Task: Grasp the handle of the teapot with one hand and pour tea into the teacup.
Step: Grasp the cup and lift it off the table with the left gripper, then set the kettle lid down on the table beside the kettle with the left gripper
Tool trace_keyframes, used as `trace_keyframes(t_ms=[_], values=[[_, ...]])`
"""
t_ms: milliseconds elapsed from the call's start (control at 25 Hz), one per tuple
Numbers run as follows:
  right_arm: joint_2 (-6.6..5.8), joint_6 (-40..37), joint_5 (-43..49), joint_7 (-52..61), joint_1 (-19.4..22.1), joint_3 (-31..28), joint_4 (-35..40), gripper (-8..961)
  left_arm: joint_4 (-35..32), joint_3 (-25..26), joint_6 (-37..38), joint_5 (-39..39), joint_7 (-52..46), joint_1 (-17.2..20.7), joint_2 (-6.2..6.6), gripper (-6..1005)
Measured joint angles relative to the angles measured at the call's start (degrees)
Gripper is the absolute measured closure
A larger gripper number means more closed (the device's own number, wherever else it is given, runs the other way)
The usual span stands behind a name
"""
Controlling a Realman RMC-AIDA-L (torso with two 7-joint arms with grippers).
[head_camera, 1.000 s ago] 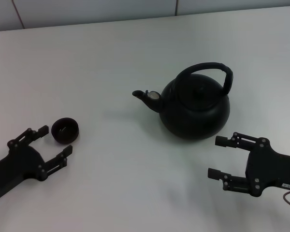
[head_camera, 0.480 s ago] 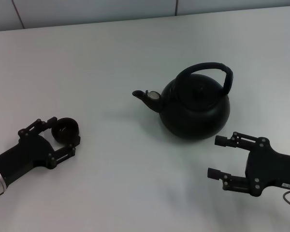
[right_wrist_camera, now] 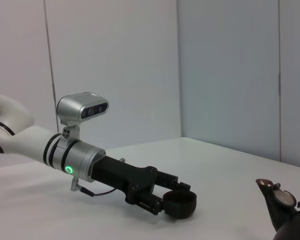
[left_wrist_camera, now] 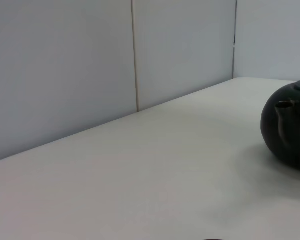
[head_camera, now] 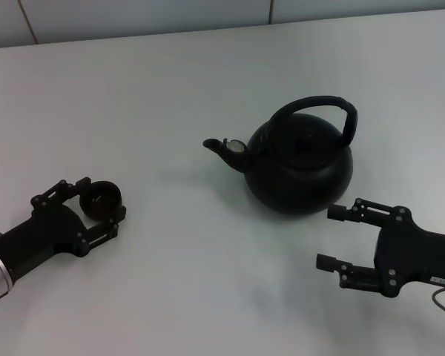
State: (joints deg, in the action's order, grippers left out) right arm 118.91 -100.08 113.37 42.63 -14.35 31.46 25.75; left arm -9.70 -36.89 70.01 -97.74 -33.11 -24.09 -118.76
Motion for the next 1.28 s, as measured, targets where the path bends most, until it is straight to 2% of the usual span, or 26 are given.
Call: trace_keyframes(t_ms=[120,480,680,760,1000,1280], values=[[0.0,0.2,0.0,0.0,-0.2,0.0,0.0,213,0.0,0.0,0.0,0.0,0.0,0.0,0.02,205],[0.0,0.3,-0.1,0.0,-0.5,0.0,0.0,214,-0.1,-0.1,1.4,0.0,0.0,-0.4,0.02,310],[0.0,0.4,-0.1,0.0,-0.7,0.0,0.0,214,1.0,-0.4,3.3,-0.3,0.0,-2.3,-0.17,307],[0.0,0.4,-0.1,0.1,-0.7,0.0,0.0,214,3.7,-0.7,3.2,-0.4,0.2,-5.9,-0.27,305],[0.0,0.4,-0.1,0.1,-0.8,0.0,0.0,214,6.4,-1.8,2.4,-0.4,0.6,-9.4,-0.37,301],[0.0,0.4,-0.1,0.1,-0.8,-0.1,0.0,214,6.7,-2.0,2.4,-0.4,0.7,-10.0,-0.42,297]])
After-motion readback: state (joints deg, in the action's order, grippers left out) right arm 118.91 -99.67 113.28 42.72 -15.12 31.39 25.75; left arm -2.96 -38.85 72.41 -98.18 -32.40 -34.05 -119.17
